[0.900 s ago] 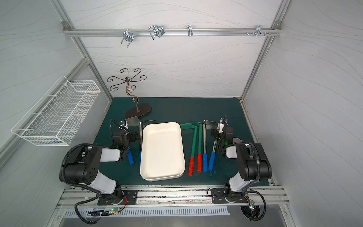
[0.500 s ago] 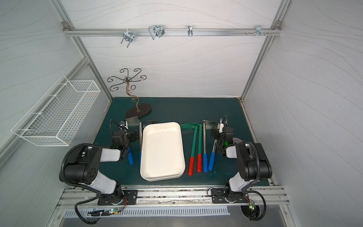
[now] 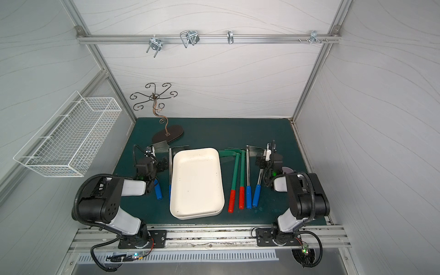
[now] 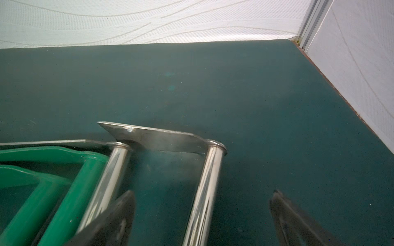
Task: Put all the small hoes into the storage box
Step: Pick up the hoe from the center of the board.
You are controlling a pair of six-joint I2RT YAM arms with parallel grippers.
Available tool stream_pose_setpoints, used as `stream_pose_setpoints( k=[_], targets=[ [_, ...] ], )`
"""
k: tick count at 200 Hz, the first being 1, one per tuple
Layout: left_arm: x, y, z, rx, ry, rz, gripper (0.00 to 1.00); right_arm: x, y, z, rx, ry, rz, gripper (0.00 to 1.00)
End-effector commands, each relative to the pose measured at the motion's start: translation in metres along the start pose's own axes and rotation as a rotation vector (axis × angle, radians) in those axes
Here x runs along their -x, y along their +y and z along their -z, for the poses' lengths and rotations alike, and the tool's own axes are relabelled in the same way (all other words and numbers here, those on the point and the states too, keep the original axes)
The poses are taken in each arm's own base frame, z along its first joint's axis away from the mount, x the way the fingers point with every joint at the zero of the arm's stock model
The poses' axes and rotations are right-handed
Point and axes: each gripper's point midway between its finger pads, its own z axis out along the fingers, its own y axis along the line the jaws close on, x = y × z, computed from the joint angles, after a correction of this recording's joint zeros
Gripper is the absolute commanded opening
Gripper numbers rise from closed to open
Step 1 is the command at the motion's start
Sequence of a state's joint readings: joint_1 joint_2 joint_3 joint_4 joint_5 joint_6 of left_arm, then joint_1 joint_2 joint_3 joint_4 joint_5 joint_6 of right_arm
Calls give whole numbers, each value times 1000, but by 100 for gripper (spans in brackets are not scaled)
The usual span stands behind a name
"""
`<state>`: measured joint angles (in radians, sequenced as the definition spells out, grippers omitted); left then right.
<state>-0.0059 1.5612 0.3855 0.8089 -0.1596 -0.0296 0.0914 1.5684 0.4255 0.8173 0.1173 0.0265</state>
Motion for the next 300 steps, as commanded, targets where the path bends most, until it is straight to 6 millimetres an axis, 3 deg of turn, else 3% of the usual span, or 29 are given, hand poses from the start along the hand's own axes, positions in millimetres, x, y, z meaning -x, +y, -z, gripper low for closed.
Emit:
stream_pose_setpoints(
  k=[1,22,37,63,75,97,112,122,158,192,208,236,300],
  targets=[
    [26,-1,-3,-16,-66,13,100,3,0,-2,5,-14,11,99],
    [28,0,-2,-10,-74,17,100,2,0,-3,7,-3,8,99],
    [38,12,1,61,-72,42,100,4,1,0,24,-16,9,99],
    [71,10,18,57,13,39,96,37,-13,12,-56,34,-39,99],
    [83,11,30,66,77,52,92,54,-27,22,-133,129,-172,99],
    [95,7,52,37,178,58,81,87,3,32,-79,204,-190,99],
    [91,8,65,47,239,133,84,113,24,43,-108,180,-146,99],
    [85,7,75,49,297,164,84,118,42,50,-85,219,-151,99],
    [55,7,104,44,431,196,79,103,103,80,37,430,-155,99],
    [44,17,121,77,381,207,77,70,145,100,122,548,-110,85],
    [47,18,123,77,372,204,77,47,150,99,117,614,-126,83],
    [39,20,125,101,417,221,74,26,161,95,142,701,-157,76],
    [23,12,119,88,503,283,73,11,166,98,133,806,-186,73]
  ],
)
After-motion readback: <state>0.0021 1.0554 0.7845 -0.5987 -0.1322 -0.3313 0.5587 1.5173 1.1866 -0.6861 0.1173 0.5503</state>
